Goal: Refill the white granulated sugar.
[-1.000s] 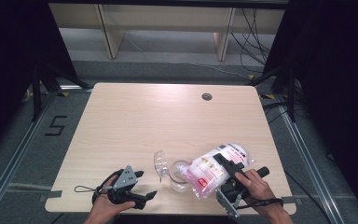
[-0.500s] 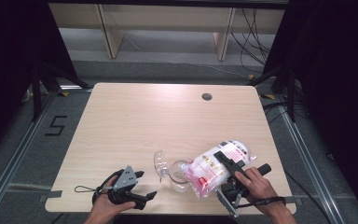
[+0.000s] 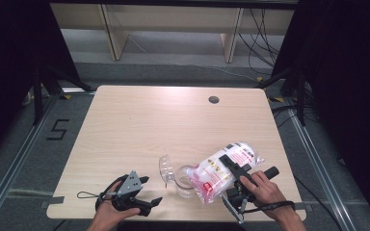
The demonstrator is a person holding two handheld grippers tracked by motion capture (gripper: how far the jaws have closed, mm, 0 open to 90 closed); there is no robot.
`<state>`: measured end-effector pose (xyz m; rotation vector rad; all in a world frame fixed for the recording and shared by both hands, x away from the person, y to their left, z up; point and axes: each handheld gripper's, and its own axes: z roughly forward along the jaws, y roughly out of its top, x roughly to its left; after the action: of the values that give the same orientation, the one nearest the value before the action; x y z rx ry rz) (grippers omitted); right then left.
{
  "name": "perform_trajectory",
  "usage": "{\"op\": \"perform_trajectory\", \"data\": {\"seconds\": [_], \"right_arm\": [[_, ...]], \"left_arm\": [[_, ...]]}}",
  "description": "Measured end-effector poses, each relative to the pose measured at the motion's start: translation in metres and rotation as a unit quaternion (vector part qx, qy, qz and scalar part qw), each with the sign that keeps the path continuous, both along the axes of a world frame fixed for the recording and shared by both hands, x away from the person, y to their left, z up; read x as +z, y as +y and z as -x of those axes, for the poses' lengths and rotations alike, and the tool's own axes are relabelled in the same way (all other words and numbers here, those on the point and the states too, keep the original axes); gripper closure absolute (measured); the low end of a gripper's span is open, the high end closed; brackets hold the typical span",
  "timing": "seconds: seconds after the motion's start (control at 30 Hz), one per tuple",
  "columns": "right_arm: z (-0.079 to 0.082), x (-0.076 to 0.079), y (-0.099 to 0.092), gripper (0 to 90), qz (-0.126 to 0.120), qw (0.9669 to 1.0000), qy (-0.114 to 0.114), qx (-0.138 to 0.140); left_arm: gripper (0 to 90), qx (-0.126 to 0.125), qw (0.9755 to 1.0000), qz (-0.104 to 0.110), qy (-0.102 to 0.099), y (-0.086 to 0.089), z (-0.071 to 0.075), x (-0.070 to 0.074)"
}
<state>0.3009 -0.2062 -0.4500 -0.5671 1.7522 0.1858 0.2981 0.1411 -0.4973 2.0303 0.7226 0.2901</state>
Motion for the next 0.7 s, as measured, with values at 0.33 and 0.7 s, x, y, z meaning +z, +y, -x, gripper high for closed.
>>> {"op": "perform_trajectory", "data": {"seconds": [0.33,0.7], "right_arm": [[-0.0003,0.0061,0.0037,52.0,0.028,0.9992,-0.027,0.013],[0.0022,0.0046,0.0022,52.1,0.025,0.9995,-0.021,0.004]], "left_arm": [[16.0,-0.002,1.0,-0.002,0.001,0.0006,0.0003,0.0005],[16.0,-0.001,1.0,-0.001,0.001,0.0003,0.0005,0.0001]]}}
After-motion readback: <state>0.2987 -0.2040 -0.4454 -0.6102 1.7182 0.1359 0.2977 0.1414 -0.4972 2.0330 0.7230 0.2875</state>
